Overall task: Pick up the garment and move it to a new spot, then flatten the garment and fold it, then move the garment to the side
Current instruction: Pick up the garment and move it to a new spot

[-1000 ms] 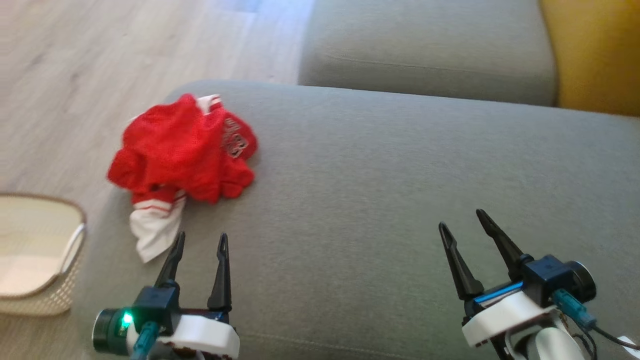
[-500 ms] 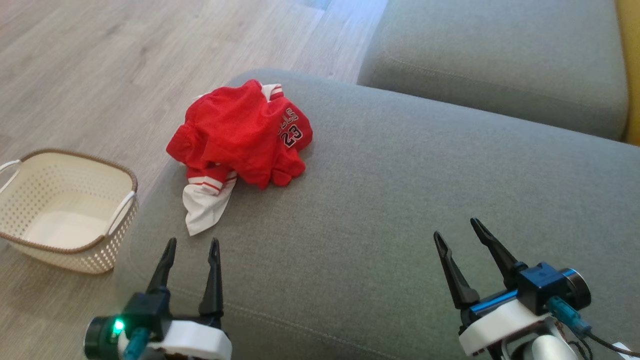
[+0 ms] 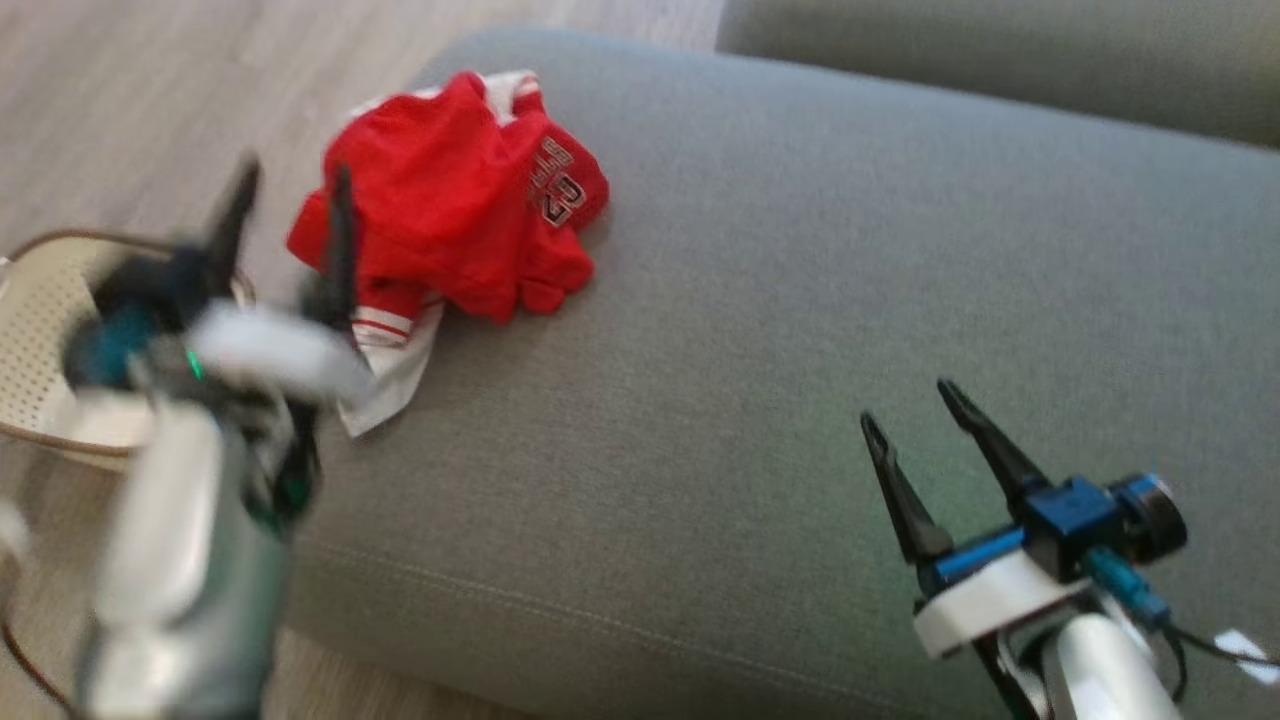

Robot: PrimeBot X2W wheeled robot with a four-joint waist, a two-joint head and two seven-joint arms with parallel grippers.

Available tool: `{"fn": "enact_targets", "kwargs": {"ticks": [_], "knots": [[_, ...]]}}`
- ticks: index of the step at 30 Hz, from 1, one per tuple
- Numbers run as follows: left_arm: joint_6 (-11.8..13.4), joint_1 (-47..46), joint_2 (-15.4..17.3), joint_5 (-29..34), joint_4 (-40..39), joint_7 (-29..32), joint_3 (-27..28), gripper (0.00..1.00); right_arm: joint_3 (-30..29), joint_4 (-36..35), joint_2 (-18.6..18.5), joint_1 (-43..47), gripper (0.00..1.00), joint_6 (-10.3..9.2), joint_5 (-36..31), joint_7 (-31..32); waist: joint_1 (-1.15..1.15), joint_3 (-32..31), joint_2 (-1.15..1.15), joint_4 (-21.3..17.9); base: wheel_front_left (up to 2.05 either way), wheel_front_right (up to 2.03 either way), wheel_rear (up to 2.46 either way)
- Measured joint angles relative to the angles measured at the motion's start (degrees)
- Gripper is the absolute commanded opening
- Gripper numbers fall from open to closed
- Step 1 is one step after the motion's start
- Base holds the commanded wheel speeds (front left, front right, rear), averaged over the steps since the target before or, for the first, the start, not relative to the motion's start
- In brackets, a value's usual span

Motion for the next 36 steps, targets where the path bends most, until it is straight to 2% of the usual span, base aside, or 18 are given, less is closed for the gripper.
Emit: {"fn": "enact_targets", "kwargs": {"ticks": [4, 10, 18, 25, 26, 27, 28, 36], "knots": [[-2.83, -11.32, 2.71, -3.34, 9.84, 7.09, -0.55, 1.00, 0.09, -0.34, -0.04, -3.19, 1.00, 0.00, -0.88, -0.01, 0.00, 2.97, 0.00, -2.07, 0.00, 0.00, 0.00], [-3.53, -22.07, 5.97, -7.08, 21.92, 16.01, -3.93, 1.00, -0.12, -0.73, -0.23, -5.65, 1.00, 0.00, -1.88, -0.01, 0.01, 7.63, 0.00, -5.95, 0.00, 0.00, 0.00], [-3.55, -28.31, 10.42, -6.42, 34.10, 20.85, -6.70, 1.00, -0.04, -1.38, -0.40, -8.17, 1.00, 0.00, -2.31, -0.01, 0.00, 12.81, 0.00, -10.31, 0.00, 0.00, 0.00], [-3.90, -30.56, 10.90, -6.30, 41.06, 21.96, -8.36, 1.00, -0.54, -1.86, -0.52, -8.22, 1.00, 0.00, -2.33, -0.01, 0.00, 16.49, 0.00, -12.92, 0.00, 0.00, 0.00], [-3.90, -30.91, 10.90, -6.06, 41.81, 21.39, -8.43, 0.47, -0.57, -1.91, -0.52, -8.26, 1.00, 0.00, -2.33, -0.01, 0.00, 16.80, 0.00, -13.07, 0.00, 0.00, 0.00], [-3.89, -31.11, 10.84, -6.04, 42.34, 20.72, -8.39, 0.10, -0.59, -1.92, -0.52, -8.32, 1.00, 0.00, -2.33, -0.01, 0.00, 17.01, 0.00, -13.16, 0.00, 0.00, 0.00], [-3.88, -31.20, 10.71, -6.04, 42.90, 19.93, -8.37, 0.00, -0.62, -1.92, -0.52, -8.43, 1.00, 0.00, -2.33, -0.01, 0.00, 17.11, 0.00, -13.18, 0.00, 0.00, 0.00], [-2.65, -31.20, 10.53, -6.04, 44.53, 7.05, -8.27, 0.00, -0.23, -1.91, -0.53, -9.78, 1.00, 0.00, -1.85, -0.01, -0.01, 15.74, 0.00, -12.86, 0.00, 0.00, 0.00]]}}
